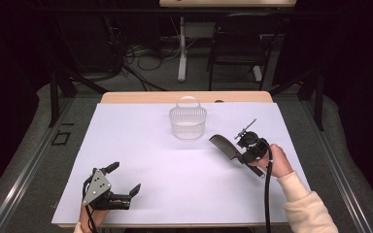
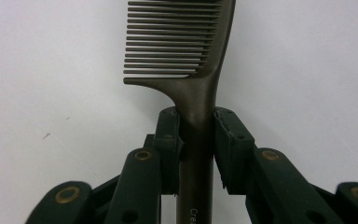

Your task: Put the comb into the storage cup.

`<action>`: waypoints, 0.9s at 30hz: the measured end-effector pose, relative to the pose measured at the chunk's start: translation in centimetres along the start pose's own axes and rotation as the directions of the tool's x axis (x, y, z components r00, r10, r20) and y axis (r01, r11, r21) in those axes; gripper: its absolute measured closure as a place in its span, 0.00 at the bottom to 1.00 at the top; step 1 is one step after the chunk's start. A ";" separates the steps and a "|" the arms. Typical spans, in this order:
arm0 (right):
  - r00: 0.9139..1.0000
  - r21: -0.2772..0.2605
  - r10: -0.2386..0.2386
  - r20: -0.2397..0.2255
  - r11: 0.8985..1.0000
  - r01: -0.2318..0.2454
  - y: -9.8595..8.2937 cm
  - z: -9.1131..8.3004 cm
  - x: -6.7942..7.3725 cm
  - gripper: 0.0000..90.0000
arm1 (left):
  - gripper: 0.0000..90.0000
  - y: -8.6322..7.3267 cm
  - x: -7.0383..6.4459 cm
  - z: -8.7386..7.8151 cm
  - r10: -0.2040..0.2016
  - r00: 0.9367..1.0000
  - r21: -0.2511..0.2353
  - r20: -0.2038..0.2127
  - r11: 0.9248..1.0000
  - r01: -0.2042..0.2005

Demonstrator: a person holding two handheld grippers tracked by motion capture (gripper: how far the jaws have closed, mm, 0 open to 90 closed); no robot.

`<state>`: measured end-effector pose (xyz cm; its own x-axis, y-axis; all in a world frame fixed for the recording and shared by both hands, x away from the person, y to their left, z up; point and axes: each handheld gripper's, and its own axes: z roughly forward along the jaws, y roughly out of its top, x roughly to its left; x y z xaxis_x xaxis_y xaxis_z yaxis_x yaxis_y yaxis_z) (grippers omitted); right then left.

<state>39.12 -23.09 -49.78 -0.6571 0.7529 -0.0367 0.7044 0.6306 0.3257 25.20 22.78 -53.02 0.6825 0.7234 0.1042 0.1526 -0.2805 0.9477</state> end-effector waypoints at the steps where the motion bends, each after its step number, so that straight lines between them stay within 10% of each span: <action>1: 1.000 -0.007 0.008 -0.002 1.000 -0.008 -0.1 -0.1 0.0 0.81 | 0.00 0.0 0.0 0.0 0.000 1.000 0.000 0.000 1.000 0.000; 27: 0.998 -0.160 0.037 -0.044 0.986 -0.044 -1.4 -1.9 -0.4 0.81 | 0.00 0.0 0.1 0.0 -0.003 1.000 0.000 0.003 1.000 0.003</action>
<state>37.86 -24.66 -48.46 -0.6414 0.7670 0.0167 0.6805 0.5588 0.4740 25.26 22.82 -53.06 0.6842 0.7224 0.1005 0.1549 -0.2785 0.9479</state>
